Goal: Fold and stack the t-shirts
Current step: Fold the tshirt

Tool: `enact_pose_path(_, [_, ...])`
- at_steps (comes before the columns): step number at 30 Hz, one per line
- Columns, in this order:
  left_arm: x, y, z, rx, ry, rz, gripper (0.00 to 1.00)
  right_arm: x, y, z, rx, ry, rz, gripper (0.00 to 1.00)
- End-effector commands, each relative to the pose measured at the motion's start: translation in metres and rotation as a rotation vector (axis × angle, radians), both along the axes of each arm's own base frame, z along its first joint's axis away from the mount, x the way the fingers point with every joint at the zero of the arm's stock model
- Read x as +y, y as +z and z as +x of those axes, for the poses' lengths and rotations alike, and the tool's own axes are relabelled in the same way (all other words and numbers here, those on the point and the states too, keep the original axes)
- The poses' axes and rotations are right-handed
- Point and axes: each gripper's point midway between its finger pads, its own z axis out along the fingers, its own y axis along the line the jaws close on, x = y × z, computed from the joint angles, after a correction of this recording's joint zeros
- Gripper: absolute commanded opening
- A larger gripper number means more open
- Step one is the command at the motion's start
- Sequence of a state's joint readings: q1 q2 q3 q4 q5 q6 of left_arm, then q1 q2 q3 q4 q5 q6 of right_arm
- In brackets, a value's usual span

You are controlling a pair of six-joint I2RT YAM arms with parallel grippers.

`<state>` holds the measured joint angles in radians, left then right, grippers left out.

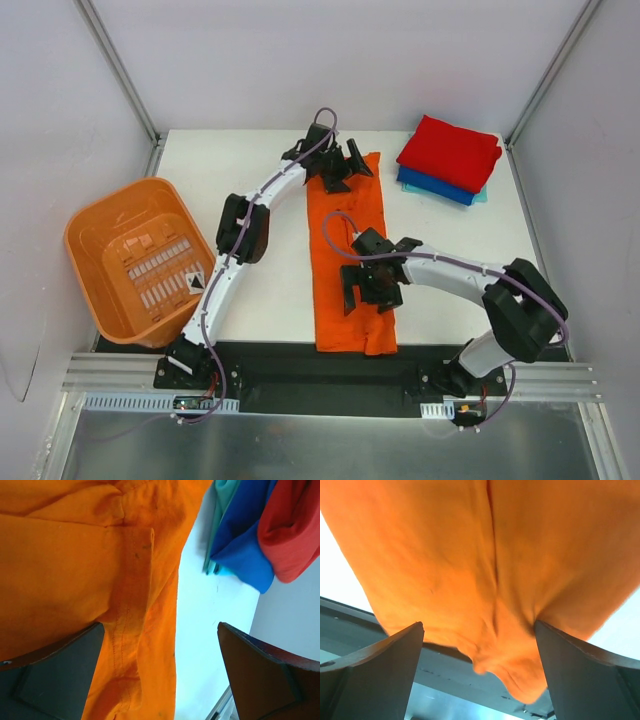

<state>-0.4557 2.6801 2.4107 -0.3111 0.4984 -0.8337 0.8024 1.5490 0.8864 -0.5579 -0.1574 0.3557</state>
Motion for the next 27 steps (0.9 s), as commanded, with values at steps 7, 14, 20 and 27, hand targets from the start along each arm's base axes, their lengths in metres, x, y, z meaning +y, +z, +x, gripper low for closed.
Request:
enact_pose_path(7, [-0.011,-0.020,0.077,-0.149,0.253,-0.195,0.99,-0.017,0.083,0.029,-0.271,-0.107,0.042,0.97])
enact_pose_path(14, [-0.006,-0.001,0.093,-0.201,0.287,-0.244,0.99,-0.048,0.094,0.026,-0.356,-0.145,-0.024,0.97])
enact_pose_path(20, [-0.010,0.103,0.073,-0.356,0.156,-0.270,0.99,-0.063,0.100,0.029,-0.389,-0.193,-0.076,0.97])
enact_pose_path(27, [0.000,0.287,-0.009,-0.670,-0.002,-0.279,0.99,-0.077,0.111,0.032,-0.446,-0.288,-0.057,0.97])
